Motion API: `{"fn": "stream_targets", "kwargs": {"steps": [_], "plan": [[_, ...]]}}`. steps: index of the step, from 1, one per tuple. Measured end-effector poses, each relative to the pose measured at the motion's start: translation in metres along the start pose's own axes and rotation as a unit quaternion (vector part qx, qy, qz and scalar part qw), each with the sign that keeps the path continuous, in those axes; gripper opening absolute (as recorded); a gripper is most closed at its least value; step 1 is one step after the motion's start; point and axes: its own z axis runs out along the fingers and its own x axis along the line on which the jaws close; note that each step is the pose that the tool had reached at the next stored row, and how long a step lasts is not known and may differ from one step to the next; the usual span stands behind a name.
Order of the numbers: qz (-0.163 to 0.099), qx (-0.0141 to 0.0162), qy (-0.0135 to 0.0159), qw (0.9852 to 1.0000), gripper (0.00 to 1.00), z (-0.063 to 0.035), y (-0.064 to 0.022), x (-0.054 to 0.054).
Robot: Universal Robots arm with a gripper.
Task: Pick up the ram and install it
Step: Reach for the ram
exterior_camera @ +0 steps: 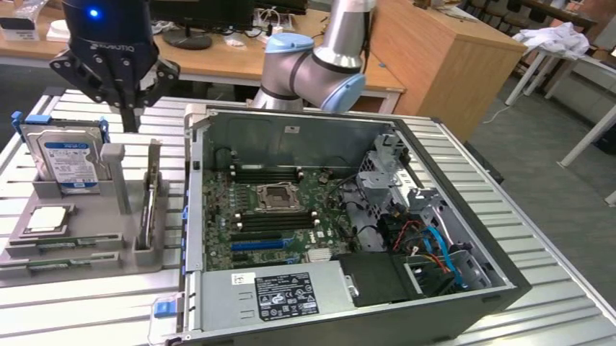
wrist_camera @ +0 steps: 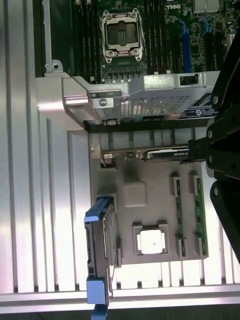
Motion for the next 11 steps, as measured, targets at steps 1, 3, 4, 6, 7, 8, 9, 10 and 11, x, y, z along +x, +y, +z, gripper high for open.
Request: {"fn": "stream_targets", "kwargs": {"steps": [1,3,4,6,7,8,9,10,11], "plan": [[0.000,0.0000,0.0000,1.0000,0.11,0.0000,-0.0001,0.002],[0.000,0.0000,0.0000,1.0000,0.11,0.0000,-0.0002,0.006],[0.000,0.0000,0.0000,1.0000,0.11,0.0000,-0.0002,0.008],[0.000,0.0000,0.0000,1.0000,0.11,-0.0001,-0.0004,0.012],[0.000,0.0000,0.0000,1.0000,0.11,0.0000,-0.0006,0.014],[0.000,0.0000,0.0000,1.0000,0.11,0.0000,-0.0007,0.017],[0.000,0.0000,0.0000,1.0000,0.11,-0.0001,-0.0007,0.020],[0.000,0.0000,0.0000,1.0000,0.11,-0.0001,-0.0008,0.022],[0.000,0.0000,0.0000,1.0000,0.11,-0.0001,-0.0009,0.025]]}}
